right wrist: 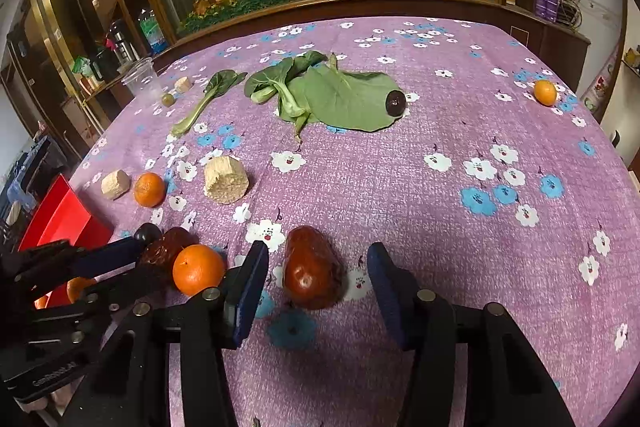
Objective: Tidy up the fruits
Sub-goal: 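Grasp a large red date with the left tool while the right tool grasps another red date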
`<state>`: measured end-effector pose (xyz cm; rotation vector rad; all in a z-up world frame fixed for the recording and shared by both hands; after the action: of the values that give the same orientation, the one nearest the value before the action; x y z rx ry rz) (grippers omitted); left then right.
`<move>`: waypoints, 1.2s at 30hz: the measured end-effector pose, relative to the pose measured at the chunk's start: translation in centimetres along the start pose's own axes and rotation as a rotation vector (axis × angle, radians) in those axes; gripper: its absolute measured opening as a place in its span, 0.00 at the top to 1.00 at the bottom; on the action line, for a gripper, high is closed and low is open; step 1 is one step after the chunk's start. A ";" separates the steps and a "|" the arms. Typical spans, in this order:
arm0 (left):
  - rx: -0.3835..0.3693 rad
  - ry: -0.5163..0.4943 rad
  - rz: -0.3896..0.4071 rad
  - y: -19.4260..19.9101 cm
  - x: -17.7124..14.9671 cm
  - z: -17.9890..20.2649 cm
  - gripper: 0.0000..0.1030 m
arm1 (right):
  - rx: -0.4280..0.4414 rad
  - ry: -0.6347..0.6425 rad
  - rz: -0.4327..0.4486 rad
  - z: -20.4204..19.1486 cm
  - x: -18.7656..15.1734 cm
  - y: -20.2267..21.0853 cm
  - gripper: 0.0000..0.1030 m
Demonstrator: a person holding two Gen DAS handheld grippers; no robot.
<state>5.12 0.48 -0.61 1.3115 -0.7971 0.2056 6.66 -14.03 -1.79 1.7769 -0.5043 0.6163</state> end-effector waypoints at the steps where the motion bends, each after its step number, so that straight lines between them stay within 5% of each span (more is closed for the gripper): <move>1: -0.002 -0.007 -0.011 -0.4 0.1 0.0 0.71 | 0.004 -0.003 -0.005 0.0 0.0 -0.2 0.47; 15: 0.009 -0.043 -0.025 -2.2 0.8 0.0 0.72 | -0.015 0.028 0.007 0.0 -0.2 -0.5 0.52; 17: 0.024 -0.044 -0.020 -2.1 0.6 0.2 0.72 | 0.001 0.026 0.006 0.0 -0.2 -0.5 0.67; 21: 0.027 -0.014 -0.008 -1.4 0.3 0.1 0.72 | -0.003 0.025 0.013 -0.1 -0.4 -0.3 0.69; 36: 0.040 0.224 0.151 9.7 -4.0 -5.4 0.72 | 0.091 0.039 0.064 -4.3 -1.0 4.4 0.68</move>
<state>-0.97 9.35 4.27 1.2406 -0.7040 0.4822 2.54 -11.09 1.84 1.8362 -0.5154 0.7269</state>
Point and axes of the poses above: each gripper's, at about its wrist camera, not at the fingertips, and y roughly against the way its jaws point, z to its right, x to its top, the point moved 4 cm from there along -y, roughly the way its jaws point, and after that the axes turned 2 degrees about x, right-handed, at the moved point
